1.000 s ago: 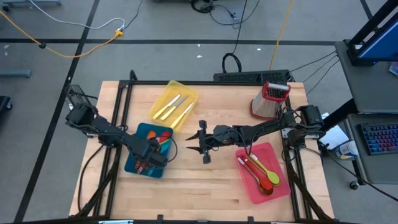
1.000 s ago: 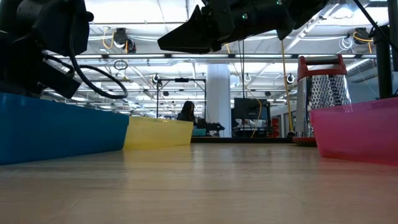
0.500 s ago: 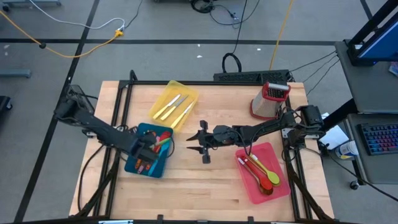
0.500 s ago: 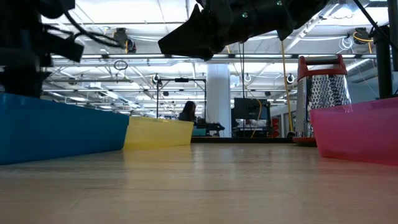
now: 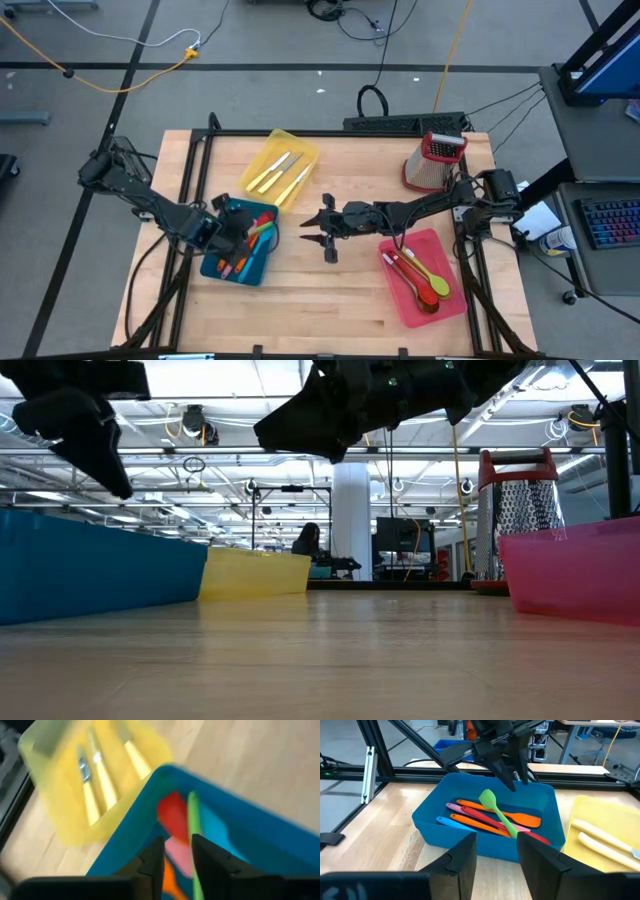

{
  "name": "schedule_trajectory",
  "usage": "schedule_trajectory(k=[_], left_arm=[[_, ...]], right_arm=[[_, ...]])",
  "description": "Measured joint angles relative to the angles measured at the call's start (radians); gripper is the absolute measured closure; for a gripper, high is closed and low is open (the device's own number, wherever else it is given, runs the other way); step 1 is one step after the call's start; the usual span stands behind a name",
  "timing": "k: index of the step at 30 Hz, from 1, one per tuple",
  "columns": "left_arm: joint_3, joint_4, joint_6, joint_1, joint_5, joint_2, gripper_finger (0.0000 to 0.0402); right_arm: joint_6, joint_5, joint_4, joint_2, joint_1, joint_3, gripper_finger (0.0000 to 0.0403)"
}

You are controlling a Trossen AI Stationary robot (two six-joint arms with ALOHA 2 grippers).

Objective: Pick & Place Kitchen Items
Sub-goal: Return to Home Position

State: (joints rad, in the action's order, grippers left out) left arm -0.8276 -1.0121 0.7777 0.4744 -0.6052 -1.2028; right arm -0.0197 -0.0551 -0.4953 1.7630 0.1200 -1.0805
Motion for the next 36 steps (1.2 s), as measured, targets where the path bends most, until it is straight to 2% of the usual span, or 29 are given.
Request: schedule_trajectory(k=[7, 11, 13, 23, 30, 36], left_arm=[[0.000, 0.156, -0.199, 0.000, -0.001, 0.000, 0.0389], [0.000, 0.153, -0.197, -0.004, -0.031, 0.000, 0.0390], [0.000, 0.153, -0.198, -0.004, -0.033, 0.000, 0.0388], [0.000, 0.151, -0.180, -0.003, -0.021, -0.001, 0.0392], [0.000, 0.153, -0.145, -0.010, -0.105, -0.001, 0.0370], [0.000, 0.151, -0.091, -0.010, -0.114, 0.032, 0.0371]], right_arm=[[-0.052, -0.001, -0.001, 0.000, 0.000, 0.000, 0.0332], [-0.067, -0.001, -0.001, 0.000, 0.000, 0.000, 0.0384], [-0.075, -0.001, -0.001, 0.000, 0.000, 0.000, 0.0398], [-0.092, 0.004, 0.015, 0.000, 0.000, 0.001, 0.0402], [-0.065, 0.000, 0.005, 0.000, 0.000, 0.001, 0.0392], [-0.040, -0.001, -0.015, 0.000, -0.008, 0.001, 0.0391]])
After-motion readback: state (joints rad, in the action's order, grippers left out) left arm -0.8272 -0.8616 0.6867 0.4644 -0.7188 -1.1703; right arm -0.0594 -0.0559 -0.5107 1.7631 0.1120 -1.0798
